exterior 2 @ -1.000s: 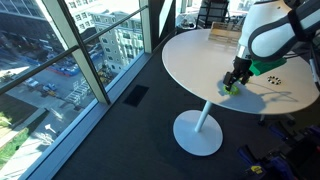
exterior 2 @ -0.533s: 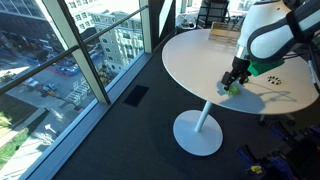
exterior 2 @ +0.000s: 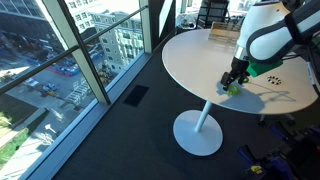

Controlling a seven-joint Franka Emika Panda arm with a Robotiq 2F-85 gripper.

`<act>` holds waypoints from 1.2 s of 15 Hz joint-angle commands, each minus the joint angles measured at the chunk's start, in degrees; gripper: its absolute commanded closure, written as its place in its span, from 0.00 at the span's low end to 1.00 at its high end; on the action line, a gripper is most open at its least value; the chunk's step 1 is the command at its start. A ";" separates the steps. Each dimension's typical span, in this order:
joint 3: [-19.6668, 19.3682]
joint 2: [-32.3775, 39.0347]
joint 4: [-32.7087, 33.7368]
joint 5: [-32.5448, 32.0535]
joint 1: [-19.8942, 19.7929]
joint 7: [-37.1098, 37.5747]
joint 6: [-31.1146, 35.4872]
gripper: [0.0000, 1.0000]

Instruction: Pick up the lime green ring and put it on the ring holder

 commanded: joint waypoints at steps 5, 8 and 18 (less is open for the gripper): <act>0.30 1.46 0.65 1.84 -0.26 -0.35 2.16 0.03; 0.35 1.62 0.63 2.37 -0.29 -0.40 2.53 0.25; 0.49 -1.29 0.34 4.81 -1.03 -1.38 0.42 0.51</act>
